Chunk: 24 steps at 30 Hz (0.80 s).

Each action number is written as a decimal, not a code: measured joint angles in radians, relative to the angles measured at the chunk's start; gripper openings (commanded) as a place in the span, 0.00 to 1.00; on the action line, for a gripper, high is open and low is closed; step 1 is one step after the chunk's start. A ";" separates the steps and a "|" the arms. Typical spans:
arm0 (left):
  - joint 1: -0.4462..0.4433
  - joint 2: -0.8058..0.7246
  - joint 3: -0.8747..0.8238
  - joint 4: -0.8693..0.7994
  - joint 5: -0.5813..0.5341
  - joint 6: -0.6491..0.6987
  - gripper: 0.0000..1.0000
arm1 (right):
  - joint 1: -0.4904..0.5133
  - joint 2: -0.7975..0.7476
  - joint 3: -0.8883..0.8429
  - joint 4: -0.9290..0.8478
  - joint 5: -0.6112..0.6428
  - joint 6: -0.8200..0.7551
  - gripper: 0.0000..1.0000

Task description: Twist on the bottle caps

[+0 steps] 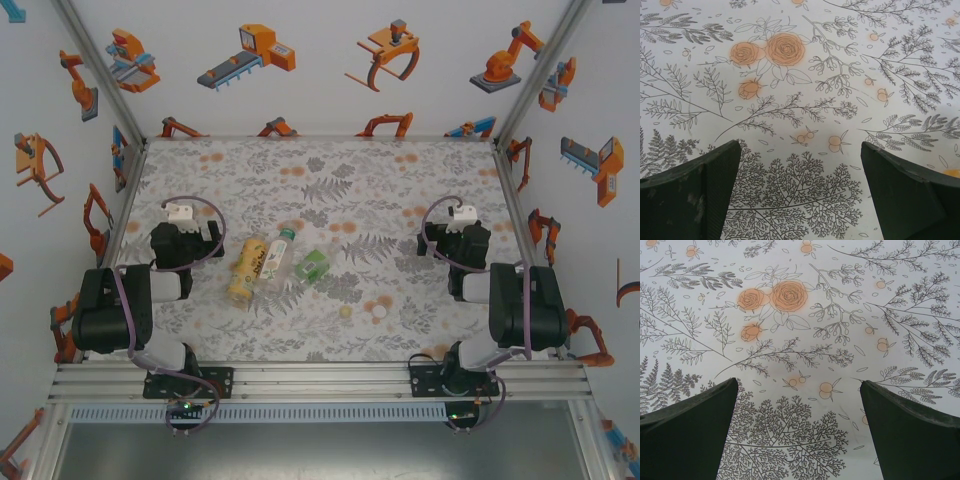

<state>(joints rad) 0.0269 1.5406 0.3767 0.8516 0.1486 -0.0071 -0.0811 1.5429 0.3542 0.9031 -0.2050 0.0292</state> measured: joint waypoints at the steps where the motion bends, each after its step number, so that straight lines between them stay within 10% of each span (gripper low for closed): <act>1: 0.000 0.000 0.000 0.000 -0.003 -0.002 0.97 | 0.000 0.000 0.000 0.000 0.000 0.000 0.99; 11: -0.012 -0.003 0.010 -0.030 -0.044 -0.002 0.97 | -0.001 -0.001 0.002 -0.026 0.026 0.007 0.99; 24: -0.059 -0.209 0.303 -0.570 -0.071 -0.002 0.97 | 0.003 -0.227 0.130 -0.376 0.029 0.004 0.93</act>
<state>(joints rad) -0.0322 1.3312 0.6792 0.2821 0.0772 -0.0090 -0.0776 1.3159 0.4847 0.5270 -0.1761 0.0334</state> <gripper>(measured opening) 0.971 0.937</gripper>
